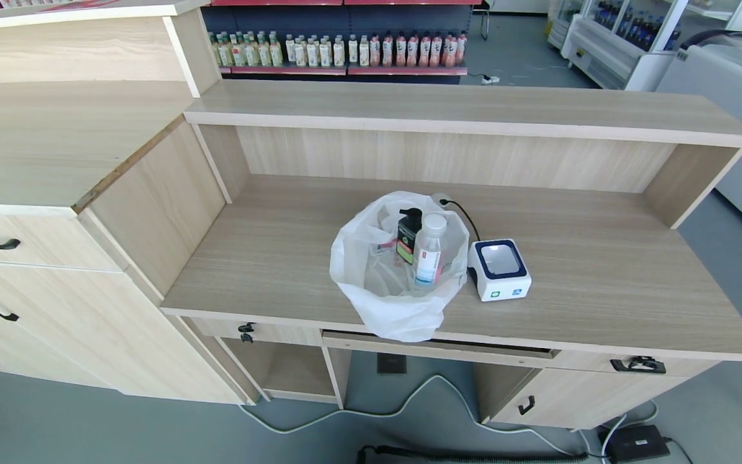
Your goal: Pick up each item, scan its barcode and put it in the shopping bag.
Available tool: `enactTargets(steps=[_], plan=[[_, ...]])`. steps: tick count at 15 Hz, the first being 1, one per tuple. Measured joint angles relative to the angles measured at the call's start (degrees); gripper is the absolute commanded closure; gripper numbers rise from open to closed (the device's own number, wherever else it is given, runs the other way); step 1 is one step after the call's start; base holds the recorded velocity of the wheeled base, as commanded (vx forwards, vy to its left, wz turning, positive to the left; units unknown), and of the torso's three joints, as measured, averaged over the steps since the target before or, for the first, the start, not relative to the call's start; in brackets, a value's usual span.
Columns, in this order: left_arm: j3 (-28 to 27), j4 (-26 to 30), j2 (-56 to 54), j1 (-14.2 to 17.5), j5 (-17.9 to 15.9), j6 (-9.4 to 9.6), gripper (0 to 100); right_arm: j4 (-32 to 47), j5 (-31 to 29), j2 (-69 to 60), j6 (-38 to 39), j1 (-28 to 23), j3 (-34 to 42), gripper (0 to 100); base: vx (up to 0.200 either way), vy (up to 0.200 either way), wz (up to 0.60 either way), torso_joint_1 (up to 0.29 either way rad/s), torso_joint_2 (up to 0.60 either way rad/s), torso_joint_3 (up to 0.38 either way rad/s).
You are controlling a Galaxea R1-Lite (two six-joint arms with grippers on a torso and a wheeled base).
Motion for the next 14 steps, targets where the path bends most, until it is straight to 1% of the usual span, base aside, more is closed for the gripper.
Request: enactTargets(steps=[3,5,8,14], plan=[[-0.05,-0.02,0.0,0.0,0.0,0.01,0,0.83,-0.33,-6.07,2.07,2.26,0.0,0,0.0,0.0,0.0,0.0,0.0,0.0],[-0.05,0.0,0.0,0.0,0.01,0.0,0,3.34,-0.3,-8.46,4.07,3.01,-0.02,0,0.0,0.0,0.0,0.0,0.0,0.0],[-0.05,-0.02,0.0,0.0,0.01,0.0,0,3.74,-0.55,-9.81,6.61,3.19,-0.02,0,0.0,0.0,0.0,0.0,0.0,0.0],[-0.02,-0.02,0.0,0.0,0.0,0.0,0,3.9,-0.56,-10.19,6.61,3.29,-0.02,0,0.0,0.0,0.0,0.0,0.0,0.0]])
